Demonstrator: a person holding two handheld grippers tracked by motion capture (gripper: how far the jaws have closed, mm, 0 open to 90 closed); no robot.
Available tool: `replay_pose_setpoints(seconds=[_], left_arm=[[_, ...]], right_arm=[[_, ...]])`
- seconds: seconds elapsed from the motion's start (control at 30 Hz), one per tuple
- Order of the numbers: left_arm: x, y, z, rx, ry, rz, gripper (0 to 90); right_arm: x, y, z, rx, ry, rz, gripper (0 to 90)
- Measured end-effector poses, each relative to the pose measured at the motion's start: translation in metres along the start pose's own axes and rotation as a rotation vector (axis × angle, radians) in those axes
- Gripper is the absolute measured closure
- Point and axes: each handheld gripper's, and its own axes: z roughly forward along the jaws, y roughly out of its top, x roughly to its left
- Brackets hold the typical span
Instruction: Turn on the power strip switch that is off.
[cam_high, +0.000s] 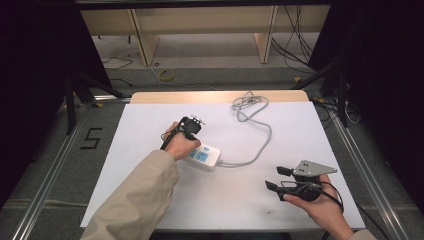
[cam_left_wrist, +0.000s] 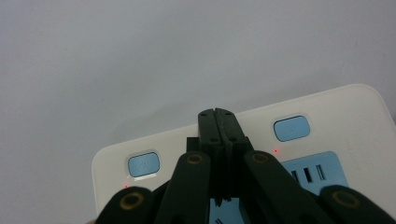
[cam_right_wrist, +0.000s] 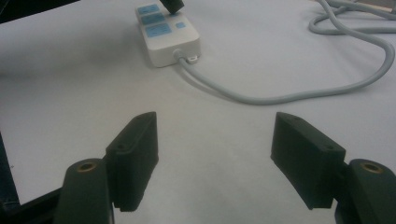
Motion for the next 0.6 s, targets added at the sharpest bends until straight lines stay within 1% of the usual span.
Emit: replay_pose_setpoints(seconds=[0.07,0.13,0.23,0.33,0.6], left_arm=[[-0.0002,-0.0004,0.0005,0.008,-0.002,0.001,90.0],[-0.0010,-0.0007,0.0004,0.005,0.001,0.001,90.0],[-0.0021,-0.0008,0.0002,0.005,0.011,0.019,90.0],[-0.0018,-0.0012,0.0003,-0.001,0.007,0.009,90.0],[-0.0015,-0.0009,0.0002,0.000,0.006,0.013,90.0]], right_arm=[[-0.0001,0.0000,0.0001,0.000,-0.001,-0.002,32.2],[0.0001,0.0001,0.0000,-0.001,-0.001,-0.002,32.2],[0.0004,0.0002,0.0002,-0.003,0.001,-0.001,32.1],[0.0006,0.0003,0.0000,-0.003,0.001,-0.001,32.1],[-0.0001,0.0003,0.0001,-0.001,0.000,-0.002,32.1]])
